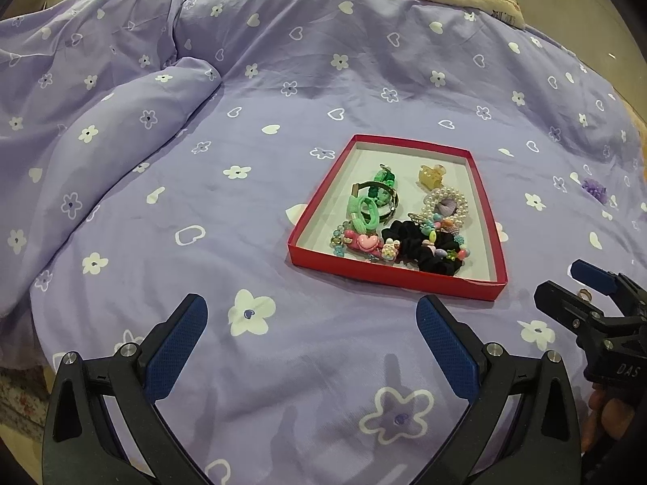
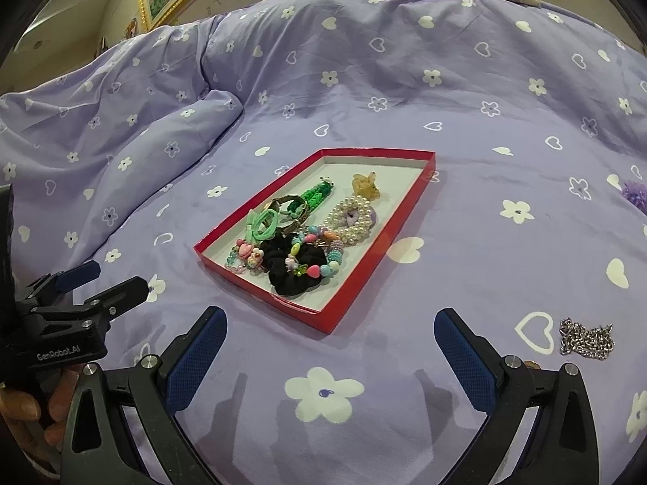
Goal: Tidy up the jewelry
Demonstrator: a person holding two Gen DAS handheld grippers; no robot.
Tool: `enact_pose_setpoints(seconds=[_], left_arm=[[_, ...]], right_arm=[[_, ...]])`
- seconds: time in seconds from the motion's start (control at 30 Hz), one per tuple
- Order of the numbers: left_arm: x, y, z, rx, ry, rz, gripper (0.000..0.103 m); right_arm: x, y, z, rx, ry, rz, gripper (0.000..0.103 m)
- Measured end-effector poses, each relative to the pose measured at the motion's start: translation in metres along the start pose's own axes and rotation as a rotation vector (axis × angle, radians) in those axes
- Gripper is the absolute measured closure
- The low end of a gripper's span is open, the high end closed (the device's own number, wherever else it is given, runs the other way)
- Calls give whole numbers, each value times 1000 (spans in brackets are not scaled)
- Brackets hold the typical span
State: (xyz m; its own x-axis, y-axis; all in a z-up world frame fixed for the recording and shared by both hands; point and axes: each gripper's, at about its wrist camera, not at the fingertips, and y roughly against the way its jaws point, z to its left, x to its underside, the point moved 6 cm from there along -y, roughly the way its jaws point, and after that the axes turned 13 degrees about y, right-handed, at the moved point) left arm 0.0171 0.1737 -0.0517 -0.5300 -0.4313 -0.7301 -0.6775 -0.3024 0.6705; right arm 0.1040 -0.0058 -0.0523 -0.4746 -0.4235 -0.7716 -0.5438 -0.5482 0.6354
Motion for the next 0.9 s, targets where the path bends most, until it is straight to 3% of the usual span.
enact_pose_setpoints(seconds=[0.9], left_arm=[[0,1,-3,21,25,9,0]], right_arm=[[-2,3,1,-16,-13,-15,0]])
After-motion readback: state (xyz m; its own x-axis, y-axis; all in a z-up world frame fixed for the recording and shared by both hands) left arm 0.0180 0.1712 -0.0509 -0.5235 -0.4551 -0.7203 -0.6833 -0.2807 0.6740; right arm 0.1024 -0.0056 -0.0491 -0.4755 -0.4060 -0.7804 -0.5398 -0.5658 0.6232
